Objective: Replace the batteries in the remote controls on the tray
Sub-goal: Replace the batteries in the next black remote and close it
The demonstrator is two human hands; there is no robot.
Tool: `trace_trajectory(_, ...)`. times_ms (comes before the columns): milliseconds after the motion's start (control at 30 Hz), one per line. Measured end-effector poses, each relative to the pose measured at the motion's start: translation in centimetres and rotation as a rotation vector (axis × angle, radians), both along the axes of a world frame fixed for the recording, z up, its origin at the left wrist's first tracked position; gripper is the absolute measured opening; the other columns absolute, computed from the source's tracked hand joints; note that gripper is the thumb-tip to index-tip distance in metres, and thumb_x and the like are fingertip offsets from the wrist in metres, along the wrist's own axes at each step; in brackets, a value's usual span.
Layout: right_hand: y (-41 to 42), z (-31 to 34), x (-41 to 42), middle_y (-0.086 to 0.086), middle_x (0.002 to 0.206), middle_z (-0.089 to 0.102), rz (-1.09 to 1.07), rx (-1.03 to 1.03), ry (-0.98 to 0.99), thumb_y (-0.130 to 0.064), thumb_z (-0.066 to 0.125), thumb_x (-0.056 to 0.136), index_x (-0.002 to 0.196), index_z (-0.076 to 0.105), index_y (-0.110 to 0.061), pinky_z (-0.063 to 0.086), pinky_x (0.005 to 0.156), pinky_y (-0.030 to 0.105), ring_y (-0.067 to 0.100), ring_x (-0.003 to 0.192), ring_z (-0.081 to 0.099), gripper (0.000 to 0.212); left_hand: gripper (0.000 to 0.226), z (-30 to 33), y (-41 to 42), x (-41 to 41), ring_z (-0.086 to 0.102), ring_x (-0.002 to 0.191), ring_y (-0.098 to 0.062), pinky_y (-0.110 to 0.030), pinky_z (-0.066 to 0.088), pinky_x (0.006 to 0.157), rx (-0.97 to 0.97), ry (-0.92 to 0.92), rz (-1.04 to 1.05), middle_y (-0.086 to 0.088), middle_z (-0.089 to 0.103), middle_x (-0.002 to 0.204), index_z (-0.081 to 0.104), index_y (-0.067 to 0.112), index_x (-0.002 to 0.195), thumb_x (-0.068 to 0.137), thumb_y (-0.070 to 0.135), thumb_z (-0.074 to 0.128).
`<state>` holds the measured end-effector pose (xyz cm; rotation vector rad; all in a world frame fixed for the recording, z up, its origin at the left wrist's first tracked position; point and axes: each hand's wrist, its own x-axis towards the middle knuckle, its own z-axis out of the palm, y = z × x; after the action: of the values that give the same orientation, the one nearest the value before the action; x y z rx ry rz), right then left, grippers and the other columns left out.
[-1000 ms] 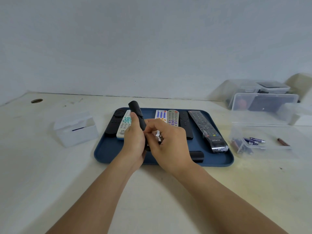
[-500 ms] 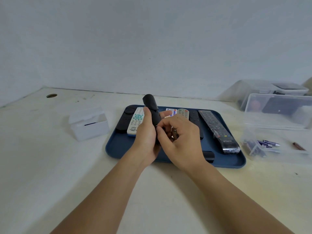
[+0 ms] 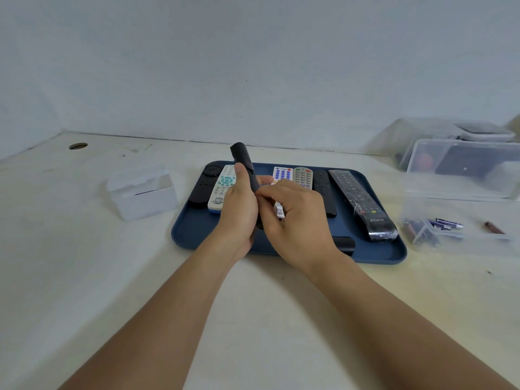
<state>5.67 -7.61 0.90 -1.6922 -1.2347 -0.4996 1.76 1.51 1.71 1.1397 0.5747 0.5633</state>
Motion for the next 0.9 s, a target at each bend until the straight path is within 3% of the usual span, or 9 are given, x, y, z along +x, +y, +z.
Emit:
trace_trajectory(67, 0.1, -0.1, 0.1, -0.018, 0.079, 0.052, -0.002, -0.001, 0.003, 0.005, 0.061, 0.087, 0.082, 0.072, -0.007, 0.04, 0.065, 0.01, -0.009, 0.07, 0.05, 0.017, 0.064, 0.1, -0.1, -0.1, 0.073, 0.085, -0.022, -0.045, 0.056, 0.094, -0.015, -0.001, 0.007, 0.0, 0.076, 0.072, 0.074, 0.02, 0.073, 0.105, 0.056, 0.031)
trace_trajectory(167, 0.3, -0.3, 0.4, -0.009, 0.075, 0.06, 0.01, -0.045, 0.031, 0.0, 0.058, 0.088, 0.082, 0.067, -0.009, 0.046, 0.065, 0.027, 0.006, 0.07, 0.053, 0.014, 0.059, 0.2, -0.4, -0.1, 0.071, 0.083, -0.019, -0.04, 0.056, 0.091, -0.035, 0.007, 0.01, 0.003, 0.074, 0.068, 0.069, 0.02, 0.074, 0.105, 0.054, 0.033)
trace_trajectory(300, 0.4, -0.2, 0.7, -0.003, 0.075, 0.057, -0.005, -0.092, 0.1, -0.006, 0.055, 0.087, 0.082, 0.056, -0.012, 0.042, 0.061, 0.027, 0.013, 0.07, 0.05, 0.008, 0.045, 0.2, -0.6, 0.0, 0.071, 0.097, -0.016, -0.036, 0.056, 0.092, -0.069, 0.035, -0.005, -0.001, 0.073, 0.099, 0.062, 0.021, 0.095, 0.105, 0.054, 0.034)
trace_trajectory(467, 0.4, -0.2, 1.0, -0.004, 0.071, 0.054, 0.067, -0.125, 0.23, -0.008, 0.054, 0.086, 0.079, 0.052, -0.012, 0.034, 0.059, 0.02, 0.009, 0.062, 0.045, 0.009, 0.044, 0.1, -0.6, -0.1, 0.073, 0.07, -0.007, -0.03, 0.055, 0.073, -0.074, 0.051, -0.008, 0.007, 0.076, 0.069, 0.063, 0.022, 0.092, 0.106, 0.052, 0.035)
trace_trajectory(567, 0.0, 0.1, 1.0, 0.0, 0.068, 0.053, 0.105, -0.066, 0.321, -0.006, 0.059, 0.087, 0.077, 0.049, -0.009, 0.037, 0.054, 0.023, 0.008, 0.056, 0.042, 0.014, 0.048, 0.2, -0.9, -0.2, 0.073, 0.065, -0.009, -0.03, 0.056, 0.069, -0.088, 0.053, -0.014, 0.005, 0.075, 0.066, 0.065, 0.02, 0.089, 0.106, 0.052, 0.034)
trace_trajectory(667, -0.3, 0.2, 0.5, 0.001, 0.068, 0.056, 0.098, -0.015, 0.4, -0.006, 0.064, 0.089, 0.081, 0.051, -0.01, 0.04, 0.052, 0.025, 0.008, 0.053, 0.044, 0.016, 0.053, 0.6, -0.9, -0.5, 0.074, 0.073, -0.014, -0.03, 0.059, 0.069, -0.116, 0.051, -0.022, 0.001, 0.076, 0.074, 0.068, 0.019, 0.09, 0.105, 0.055, 0.033)
trace_trajectory(733, -0.2, 0.6, 0.2, 0.005, 0.069, 0.061, 0.114, 0.078, 0.576, -0.007, 0.063, 0.093, 0.088, 0.055, -0.012, 0.043, 0.05, 0.029, 0.016, 0.055, 0.052, 0.011, 0.059, 0.8, -0.8, -0.5, 0.071, 0.068, -0.018, -0.031, 0.058, 0.065, -0.161, 0.033, -0.039, -0.003, 0.073, 0.073, 0.068, 0.013, 0.088, 0.105, 0.056, 0.031)
trace_trajectory(800, 0.1, 1.2, 1.0, 0.009, 0.066, 0.058, 0.163, 0.305, 0.995, -0.006, 0.056, 0.098, 0.094, 0.056, -0.013, 0.04, 0.043, 0.024, 0.016, 0.05, 0.049, 0.008, 0.063, 0.9, -0.5, -0.4, 0.057, 0.051, -0.016, -0.026, 0.05, 0.049, -0.204, -0.002, -0.062, -0.003, 0.061, 0.063, 0.066, 0.008, 0.092, 0.105, 0.057, 0.029)
trace_trajectory(900, -1.6, 2.8, 3.6, 0.002, 0.065, 0.043, 0.228, 0.603, 1.552, -0.006, 0.048, 0.102, 0.095, 0.056, -0.008, 0.026, 0.036, 0.016, 0.008, 0.047, 0.033, 0.011, 0.059, 0.6, -0.1, -0.3, 0.045, 0.046, -0.014, -0.023, 0.04, 0.04, -0.267, -0.015, -0.15, -0.003, 0.05, 0.064, 0.064, 0.004, 0.105, 0.105, 0.055, 0.034)
